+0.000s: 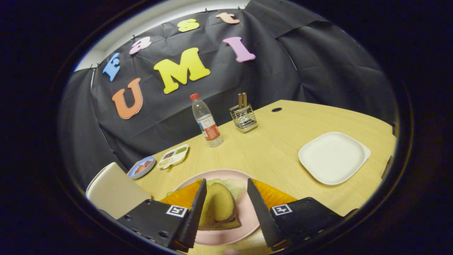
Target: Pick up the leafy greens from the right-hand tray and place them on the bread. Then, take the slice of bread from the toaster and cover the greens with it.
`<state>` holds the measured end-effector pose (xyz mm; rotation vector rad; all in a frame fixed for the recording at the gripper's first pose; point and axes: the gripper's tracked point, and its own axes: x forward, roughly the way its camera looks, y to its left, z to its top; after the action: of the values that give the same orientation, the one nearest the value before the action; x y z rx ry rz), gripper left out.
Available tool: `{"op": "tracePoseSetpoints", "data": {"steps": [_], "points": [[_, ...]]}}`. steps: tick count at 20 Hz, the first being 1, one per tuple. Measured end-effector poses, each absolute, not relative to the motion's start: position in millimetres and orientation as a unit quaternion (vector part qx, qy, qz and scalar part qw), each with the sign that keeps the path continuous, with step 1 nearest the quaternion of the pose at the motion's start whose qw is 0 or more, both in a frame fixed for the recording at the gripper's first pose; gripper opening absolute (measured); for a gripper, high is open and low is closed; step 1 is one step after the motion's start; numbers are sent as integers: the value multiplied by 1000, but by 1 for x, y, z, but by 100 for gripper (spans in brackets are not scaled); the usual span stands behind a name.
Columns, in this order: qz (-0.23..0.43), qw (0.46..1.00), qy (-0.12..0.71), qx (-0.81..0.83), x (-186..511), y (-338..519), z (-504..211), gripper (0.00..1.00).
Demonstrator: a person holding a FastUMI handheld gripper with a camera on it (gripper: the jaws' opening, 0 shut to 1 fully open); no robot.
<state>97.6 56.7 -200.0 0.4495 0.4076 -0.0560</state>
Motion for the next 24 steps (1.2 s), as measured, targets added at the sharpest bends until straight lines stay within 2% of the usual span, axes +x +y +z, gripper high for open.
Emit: {"op": "tracePoseSetpoints", "data": {"steps": [5, 13, 18, 24], "points": [[-32, 982, 120, 142, 82, 34, -143, 93], [-28, 999, -36, 29, 15, 23, -13, 95], [9, 997, -66, 40, -14, 44, 33, 95], [6, 997, -76, 16, -26, 69, 32, 95]]}}
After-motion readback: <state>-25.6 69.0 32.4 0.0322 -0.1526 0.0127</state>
